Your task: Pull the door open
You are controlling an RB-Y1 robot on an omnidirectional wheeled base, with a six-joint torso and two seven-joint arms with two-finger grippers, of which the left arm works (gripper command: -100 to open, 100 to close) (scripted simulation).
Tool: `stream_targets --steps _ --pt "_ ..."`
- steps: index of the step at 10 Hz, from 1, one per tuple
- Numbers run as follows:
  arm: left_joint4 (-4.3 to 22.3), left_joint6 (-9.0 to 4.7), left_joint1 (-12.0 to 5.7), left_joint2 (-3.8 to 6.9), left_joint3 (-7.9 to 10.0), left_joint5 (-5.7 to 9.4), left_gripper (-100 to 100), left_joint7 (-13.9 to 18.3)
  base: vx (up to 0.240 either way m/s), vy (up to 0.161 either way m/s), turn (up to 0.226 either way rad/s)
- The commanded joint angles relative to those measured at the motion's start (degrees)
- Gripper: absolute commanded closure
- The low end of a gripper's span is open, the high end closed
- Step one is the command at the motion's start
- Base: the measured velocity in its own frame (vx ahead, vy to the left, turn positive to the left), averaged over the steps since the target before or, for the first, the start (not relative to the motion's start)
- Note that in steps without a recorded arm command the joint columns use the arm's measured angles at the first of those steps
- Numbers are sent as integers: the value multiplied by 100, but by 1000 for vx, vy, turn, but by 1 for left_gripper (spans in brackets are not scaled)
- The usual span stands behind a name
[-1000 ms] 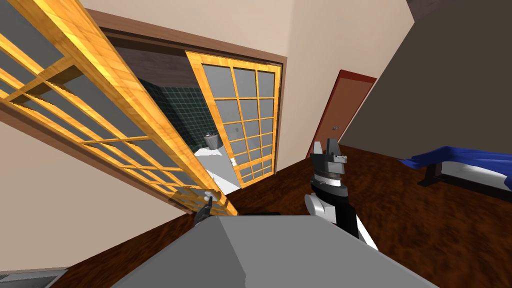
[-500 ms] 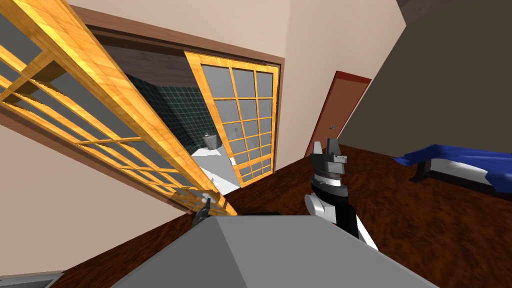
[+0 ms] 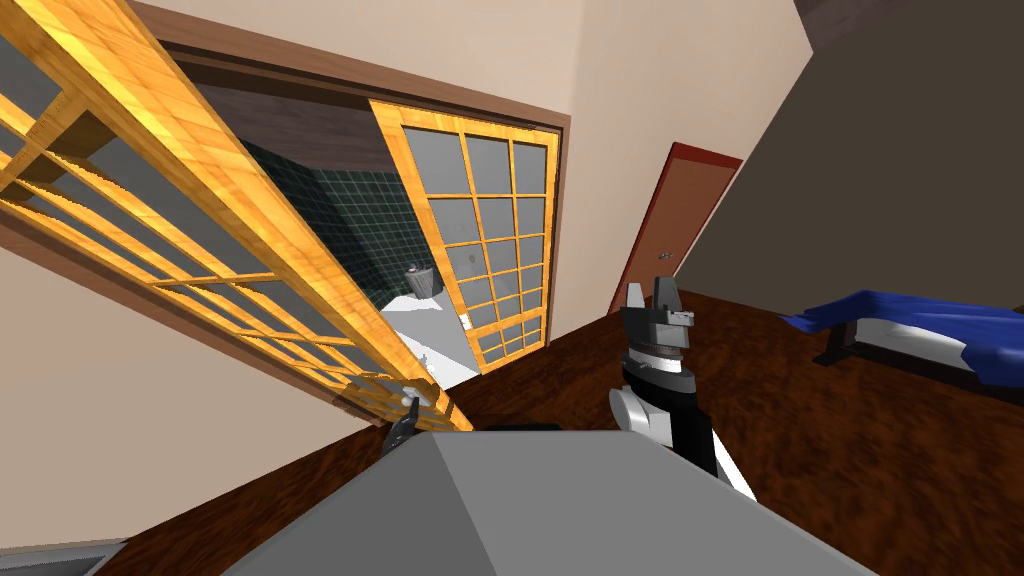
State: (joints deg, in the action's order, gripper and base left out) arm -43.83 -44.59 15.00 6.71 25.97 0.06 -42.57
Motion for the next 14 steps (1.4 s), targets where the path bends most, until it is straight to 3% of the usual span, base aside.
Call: stream_targets --steps 1,3,5,14 --pt "129 -21 -7 149 116 165 100 255 -29 5 -61" --pt "129 -35 12 182 62 261 100 537 -38 8 -31" --pt "129 -35 12 182 62 261 100 537 -14 10 -14" --pt "128 -64 50 248 -45 453 100 1100 -10 -1 -16"
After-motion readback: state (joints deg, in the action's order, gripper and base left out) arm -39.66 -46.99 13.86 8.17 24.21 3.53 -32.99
